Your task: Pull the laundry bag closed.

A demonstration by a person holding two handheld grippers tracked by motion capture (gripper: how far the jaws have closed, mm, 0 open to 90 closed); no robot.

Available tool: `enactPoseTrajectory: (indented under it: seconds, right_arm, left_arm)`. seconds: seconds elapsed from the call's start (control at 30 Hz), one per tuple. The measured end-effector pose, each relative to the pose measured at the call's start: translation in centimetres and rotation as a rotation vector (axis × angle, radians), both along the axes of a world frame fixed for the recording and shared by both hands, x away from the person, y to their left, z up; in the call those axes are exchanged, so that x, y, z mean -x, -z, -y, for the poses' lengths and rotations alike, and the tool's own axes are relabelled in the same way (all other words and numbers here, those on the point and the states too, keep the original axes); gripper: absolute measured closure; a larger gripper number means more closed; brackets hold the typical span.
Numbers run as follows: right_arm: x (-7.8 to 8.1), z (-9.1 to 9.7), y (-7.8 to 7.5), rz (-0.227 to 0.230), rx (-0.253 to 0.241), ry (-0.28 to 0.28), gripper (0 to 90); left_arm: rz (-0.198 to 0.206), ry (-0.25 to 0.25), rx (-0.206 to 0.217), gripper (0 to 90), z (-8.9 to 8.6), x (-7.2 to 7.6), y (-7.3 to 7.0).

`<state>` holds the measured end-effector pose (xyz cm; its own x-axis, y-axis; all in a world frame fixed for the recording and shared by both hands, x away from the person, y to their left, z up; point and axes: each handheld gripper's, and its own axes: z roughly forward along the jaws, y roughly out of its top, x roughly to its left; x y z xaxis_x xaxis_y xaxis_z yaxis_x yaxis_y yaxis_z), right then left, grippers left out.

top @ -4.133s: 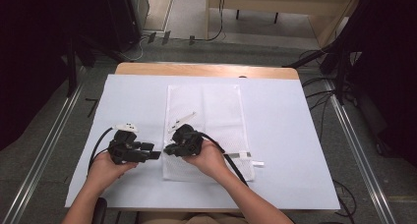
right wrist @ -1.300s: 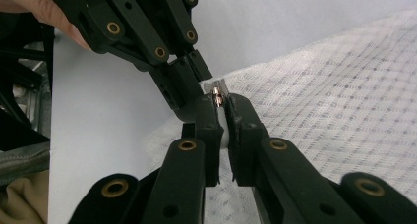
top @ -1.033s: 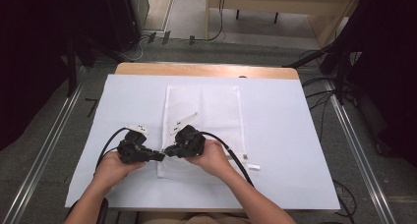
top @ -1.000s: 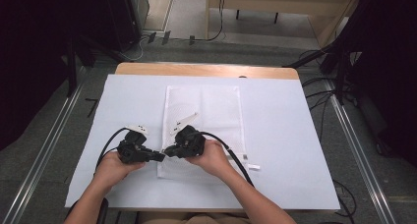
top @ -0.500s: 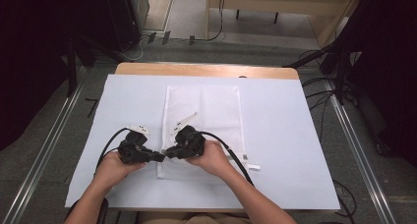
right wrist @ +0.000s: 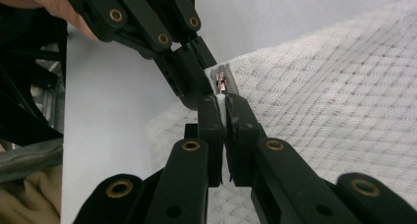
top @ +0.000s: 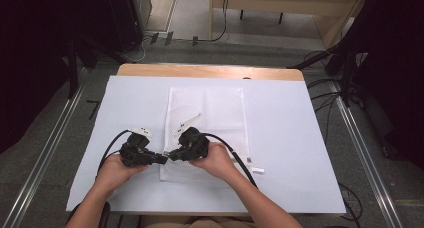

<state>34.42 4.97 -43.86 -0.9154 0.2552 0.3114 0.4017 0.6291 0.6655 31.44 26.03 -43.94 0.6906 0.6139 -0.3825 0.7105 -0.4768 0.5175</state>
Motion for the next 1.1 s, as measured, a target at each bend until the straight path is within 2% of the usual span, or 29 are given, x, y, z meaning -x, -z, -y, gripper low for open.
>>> enactPoseTrajectory:
  seconds: [0.27,0.37,0.53,0.93,1.03,1.1]
  right_arm:
    - [-0.2,-0.1,0.1,-0.027,-0.019,0.017,87.8]
    - [-0.1,-0.1,0.1,-0.006,-0.009,0.006,88.3]
    - [-0.3,0.2,0.2,-0.018,-0.004,0.004,88.5]
    - [0.2,0.9,0.2,0.021,0.011,-0.016,88.7]
    - [0.3,1.0,0.2,0.034,0.018,-0.021,88.8]
    - [0.3,1.0,0.3,0.023,0.024,-0.014,88.7]
  left_arm:
    - [0.002,-0.004,-0.004,88.5,0.0,0.0,0.0]
    - [0.002,0.001,0.002,88.8,-0.1,0.0,0.0]
    - [0.002,-0.002,-0.001,89.1,-0.2,0.1,-0.2]
    - [0.021,0.017,0.004,89.5,-0.4,0.3,-0.3]
    - [0.018,0.023,0.010,89.7,-0.3,0.4,-0.3]
    - [0.007,0.033,0.001,89.6,-0.3,0.3,-0.2]
